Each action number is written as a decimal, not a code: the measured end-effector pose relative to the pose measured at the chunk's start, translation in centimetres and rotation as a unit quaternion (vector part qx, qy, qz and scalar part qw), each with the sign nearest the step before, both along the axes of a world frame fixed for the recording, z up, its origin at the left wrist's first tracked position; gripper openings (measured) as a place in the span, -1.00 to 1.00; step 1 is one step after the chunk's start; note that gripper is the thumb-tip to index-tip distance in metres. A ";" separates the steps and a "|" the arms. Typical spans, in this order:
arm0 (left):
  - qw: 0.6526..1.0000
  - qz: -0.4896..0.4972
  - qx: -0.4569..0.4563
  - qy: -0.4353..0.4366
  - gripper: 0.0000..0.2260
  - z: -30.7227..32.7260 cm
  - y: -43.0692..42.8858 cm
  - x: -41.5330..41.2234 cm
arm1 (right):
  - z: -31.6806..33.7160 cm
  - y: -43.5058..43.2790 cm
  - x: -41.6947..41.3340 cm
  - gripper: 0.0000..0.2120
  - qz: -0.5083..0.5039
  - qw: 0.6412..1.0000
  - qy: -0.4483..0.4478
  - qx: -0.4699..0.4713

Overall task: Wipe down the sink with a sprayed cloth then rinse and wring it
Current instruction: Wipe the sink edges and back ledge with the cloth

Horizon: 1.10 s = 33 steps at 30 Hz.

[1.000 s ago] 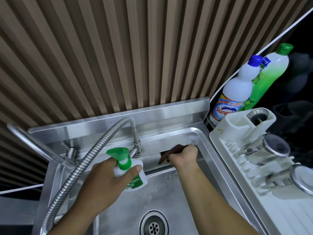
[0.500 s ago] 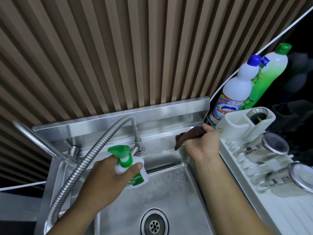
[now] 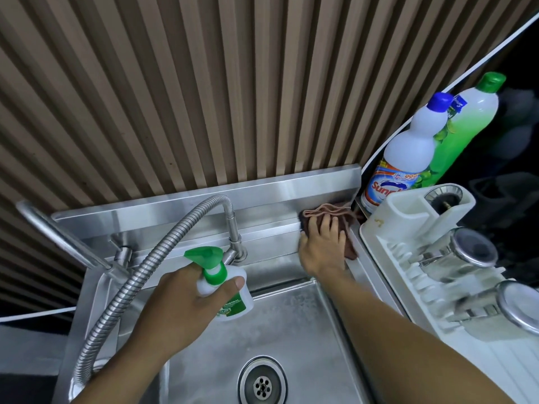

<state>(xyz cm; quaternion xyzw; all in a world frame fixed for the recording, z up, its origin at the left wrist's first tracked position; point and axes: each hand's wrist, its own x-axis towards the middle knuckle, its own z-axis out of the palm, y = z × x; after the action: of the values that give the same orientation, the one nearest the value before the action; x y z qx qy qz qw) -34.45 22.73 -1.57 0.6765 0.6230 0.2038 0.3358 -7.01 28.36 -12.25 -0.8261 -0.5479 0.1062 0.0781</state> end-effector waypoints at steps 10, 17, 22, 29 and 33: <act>1.000 0.001 0.001 -0.011 -0.71 -0.6 0.4 0.7 | -0.3 -1.1 1.0 -0.43 0.156 0.986 -0.062 -0.003; 0.999 -0.010 -0.002 -0.030 -0.56 -0.8 0.8 0.9 | -0.2 0.2 1.9 -0.41 -0.001 1.000 -0.016 -0.007; 0.999 -0.017 -0.002 -0.034 -0.49 -0.5 1.3 1.3 | -0.3 -0.6 0.1 -0.45 0.020 0.999 -0.020 0.021; 0.999 -0.016 -0.022 -0.035 -0.47 -0.8 1.6 1.6 | -0.4 -3.2 -1.0 -0.49 0.132 0.991 -0.024 0.029; 0.999 -0.015 -0.022 -0.034 -0.48 -0.9 1.9 2.1 | -0.7 -3.4 -0.2 -0.42 0.160 0.985 -0.056 0.007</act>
<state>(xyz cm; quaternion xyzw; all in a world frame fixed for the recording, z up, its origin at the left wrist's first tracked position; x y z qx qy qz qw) -32.33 24.59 -2.43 0.6709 0.6054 0.2076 0.3745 -7.20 24.96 -12.96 -0.7315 -0.6776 0.0672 0.0356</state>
